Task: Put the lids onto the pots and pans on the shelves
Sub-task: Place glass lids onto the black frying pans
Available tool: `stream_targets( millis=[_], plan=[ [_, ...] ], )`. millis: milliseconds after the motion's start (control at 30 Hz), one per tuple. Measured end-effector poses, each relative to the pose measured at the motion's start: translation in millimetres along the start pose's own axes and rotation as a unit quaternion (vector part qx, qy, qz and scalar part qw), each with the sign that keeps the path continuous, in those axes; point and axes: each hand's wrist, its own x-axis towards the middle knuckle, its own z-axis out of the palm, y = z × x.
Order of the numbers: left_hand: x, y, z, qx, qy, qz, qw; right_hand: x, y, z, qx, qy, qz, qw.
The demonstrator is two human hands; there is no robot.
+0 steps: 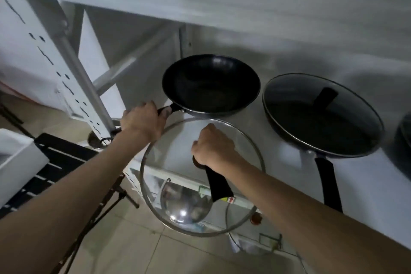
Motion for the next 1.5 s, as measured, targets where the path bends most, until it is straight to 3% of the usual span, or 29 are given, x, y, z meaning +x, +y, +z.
stream_targets(
  millis=[133,300,600,800,967,1100,1233,1333,1500],
  plan=[
    [9.0,-19.7,11.0,-0.012,-0.070,-0.009,0.997,5.3,-0.8,12.1,-0.003,-0.028,-0.001,1.000],
    [-2.7,-17.3,15.9,-0.009,-0.061,0.014,0.998,4.8,-1.2,30.7,0.004,0.029,0.000,1.000],
    [-4.0,-3.8,7.7,-0.099,-0.165,0.023,0.981,-29.6,22.1,19.0,0.062,0.079,-0.012,0.995],
    [-9.7,-4.2,-0.3,-0.259,-0.265,0.012,0.929,-73.2,44.0,-11.4,0.052,0.090,-0.050,0.993],
    [-10.6,-25.8,7.1,-0.336,-0.245,-0.006,0.910,-100.1,50.3,-37.7,0.037,0.080,-0.078,0.993],
    [-20.1,-28.1,18.9,-0.462,-0.281,-0.019,0.841,-103.5,36.4,-80.0,0.048,0.073,-0.097,0.991],
    [-39.4,-27.4,21.8,-0.496,-0.294,-0.008,0.817,-67.5,10.9,-119.7,0.061,0.119,-0.117,0.984],
    [-63.7,-34.2,15.4,-0.401,-0.265,0.005,0.877,-15.1,-5.3,-133.3,0.064,0.142,-0.109,0.982],
    [-88.9,-28.1,12.8,-0.377,-0.221,-0.013,0.899,62.6,-31.2,-136.4,0.085,0.130,-0.071,0.985]
  ],
)
